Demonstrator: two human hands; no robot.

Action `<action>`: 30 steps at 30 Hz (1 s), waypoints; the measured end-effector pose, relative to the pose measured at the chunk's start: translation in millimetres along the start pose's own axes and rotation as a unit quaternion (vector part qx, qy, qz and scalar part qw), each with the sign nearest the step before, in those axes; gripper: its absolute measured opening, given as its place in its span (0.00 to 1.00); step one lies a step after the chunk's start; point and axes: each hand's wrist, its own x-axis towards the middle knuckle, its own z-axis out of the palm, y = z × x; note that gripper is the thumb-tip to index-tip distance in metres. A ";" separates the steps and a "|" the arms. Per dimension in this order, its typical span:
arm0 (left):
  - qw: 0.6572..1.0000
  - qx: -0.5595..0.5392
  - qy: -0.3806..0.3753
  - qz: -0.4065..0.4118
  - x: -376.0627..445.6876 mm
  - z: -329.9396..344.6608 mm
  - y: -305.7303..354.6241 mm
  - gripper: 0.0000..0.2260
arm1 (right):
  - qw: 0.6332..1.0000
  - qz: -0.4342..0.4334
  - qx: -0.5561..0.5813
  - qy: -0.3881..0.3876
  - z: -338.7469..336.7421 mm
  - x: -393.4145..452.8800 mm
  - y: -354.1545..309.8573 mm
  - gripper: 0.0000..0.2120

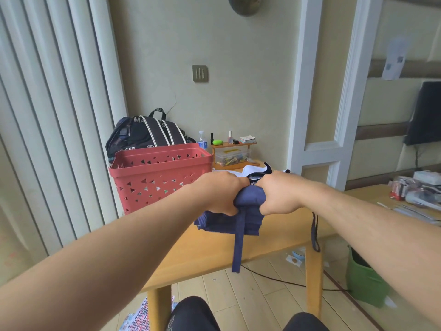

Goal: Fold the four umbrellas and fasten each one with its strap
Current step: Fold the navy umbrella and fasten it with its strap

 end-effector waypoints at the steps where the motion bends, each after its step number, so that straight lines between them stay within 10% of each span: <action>1: 1.000 0.018 0.007 -0.011 -0.7 2.1 -2.2 0.22 | 0.999 0.006 0.048 -0.017 -0.8 -2.3 3.7 0.09; 13: 0.997 0.018 0.014 -0.070 -14.1 9.7 -13.7 0.07 | 0.958 0.033 0.241 -0.149 -1.8 -9.6 25.0 0.12; 19: 0.991 0.002 -0.058 -0.123 -18.1 13.4 -15.8 0.05 | 0.991 -0.096 -0.006 0.092 -11.4 -3.9 5.1 0.34; 30: 0.976 -0.099 -0.104 -0.164 -14.6 -0.6 -12.1 0.07 | 0.954 -0.030 -0.138 0.264 18.7 17.4 -8.0 0.21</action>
